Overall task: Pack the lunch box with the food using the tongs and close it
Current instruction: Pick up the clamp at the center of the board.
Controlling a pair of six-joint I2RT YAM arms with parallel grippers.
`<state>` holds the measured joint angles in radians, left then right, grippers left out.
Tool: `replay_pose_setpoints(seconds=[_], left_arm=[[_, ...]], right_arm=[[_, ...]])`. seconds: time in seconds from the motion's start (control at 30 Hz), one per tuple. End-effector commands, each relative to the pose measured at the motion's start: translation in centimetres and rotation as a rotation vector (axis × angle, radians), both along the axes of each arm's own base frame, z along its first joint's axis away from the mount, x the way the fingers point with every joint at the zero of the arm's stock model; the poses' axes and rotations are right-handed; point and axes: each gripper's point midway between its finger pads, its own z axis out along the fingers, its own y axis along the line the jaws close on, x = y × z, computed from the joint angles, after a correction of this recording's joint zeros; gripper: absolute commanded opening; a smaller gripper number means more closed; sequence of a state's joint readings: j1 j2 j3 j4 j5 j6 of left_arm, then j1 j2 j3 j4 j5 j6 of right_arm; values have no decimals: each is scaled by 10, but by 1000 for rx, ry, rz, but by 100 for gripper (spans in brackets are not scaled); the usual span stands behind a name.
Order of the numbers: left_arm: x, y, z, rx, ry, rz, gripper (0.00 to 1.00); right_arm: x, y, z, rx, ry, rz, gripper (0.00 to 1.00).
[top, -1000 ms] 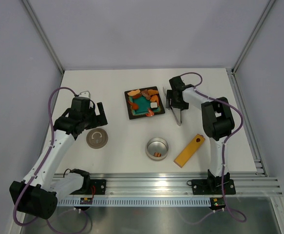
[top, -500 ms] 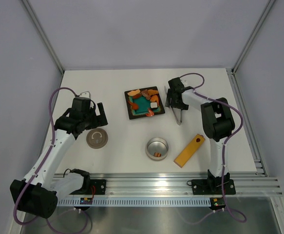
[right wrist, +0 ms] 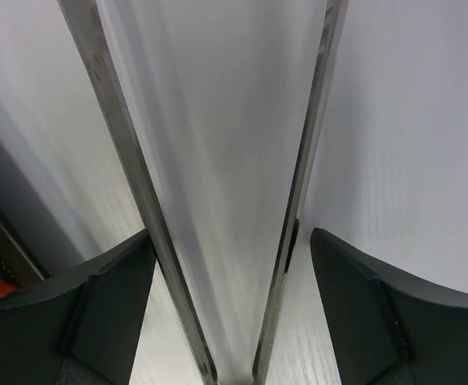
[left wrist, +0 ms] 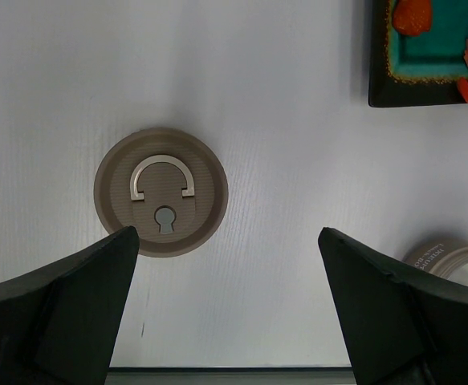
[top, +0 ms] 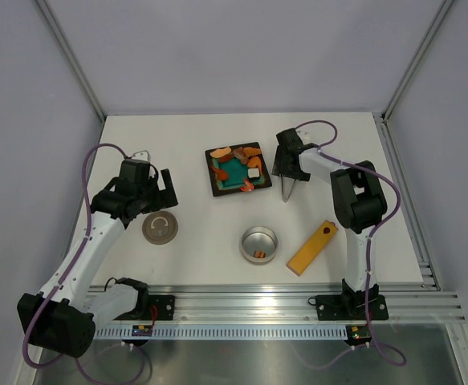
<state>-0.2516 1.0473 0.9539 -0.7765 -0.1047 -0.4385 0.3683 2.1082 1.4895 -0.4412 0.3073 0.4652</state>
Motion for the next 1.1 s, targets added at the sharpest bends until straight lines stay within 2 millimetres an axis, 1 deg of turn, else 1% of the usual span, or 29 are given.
replay_pose_setpoints(seconds=[0.0, 0.1, 0.23, 0.27, 0.37, 0.4, 0.5, 0.53, 0.6, 0.63, 0.7, 0.73, 0.8, 0.83, 0.9, 0.93, 0.97, 1.0, 1.03, 1.07], left_arm=[[6, -2, 10, -10, -40, 6, 99], [6, -2, 10, -11, -38, 4, 99], [7, -4, 11, -16, -40, 2, 99], [7, -4, 11, -17, -40, 1, 99], [6, -4, 11, -12, -42, -2, 99], [5, -3, 12, -9, -44, -1, 99], [3, 0, 13, 1, -45, 4, 99], [3, 0, 14, 3, -48, 3, 99], [1, 2, 15, 5, -54, 6, 99], [1, 2, 14, 6, -51, 9, 99], [1, 2, 15, 6, -54, 8, 99], [1, 2, 16, 6, -56, 8, 99], [0, 2, 16, 7, -57, 8, 99], [0, 3, 15, 9, -58, 8, 99], [0, 3, 15, 9, -59, 8, 99], [1, 3, 14, 8, -58, 9, 99], [1, 2, 13, 7, -54, 7, 99], [1, 2, 14, 5, -57, 6, 99], [1, 1, 12, 4, -54, 5, 99], [1, 1, 13, 3, -55, 4, 99]], right_arm=[[-36, -12, -26, -55, 129, -14, 85], [-40, -11, -25, -65, 126, -10, 83], [-41, -9, -35, -75, 139, -9, 79], [-40, -9, -36, -71, 140, -4, 72], [-35, -2, -39, -55, 135, 13, 58], [-33, -2, -39, -59, 137, 20, 46], [-27, -2, -27, -70, 125, 48, 27], [-25, -1, -16, -67, 112, 60, 24], [-25, -1, -2, -55, 111, 87, 19], [-26, -2, 15, -47, 99, 109, 18], [-31, 1, 33, -11, 103, 144, 18], [-38, -1, 51, -10, 103, 175, 18], [-50, 5, 66, 26, 127, 230, 19], [-63, 3, 79, 29, 151, 258, 20], [-80, 11, 88, 85, 193, 309, 21], [-94, 10, 96, 100, 218, 326, 22], [-104, 16, 100, 142, 238, 355, 23], [-111, 17, 103, 156, 246, 363, 24], [-122, 16, 109, 170, 251, 367, 24], [-127, 16, 111, 182, 254, 370, 26]])
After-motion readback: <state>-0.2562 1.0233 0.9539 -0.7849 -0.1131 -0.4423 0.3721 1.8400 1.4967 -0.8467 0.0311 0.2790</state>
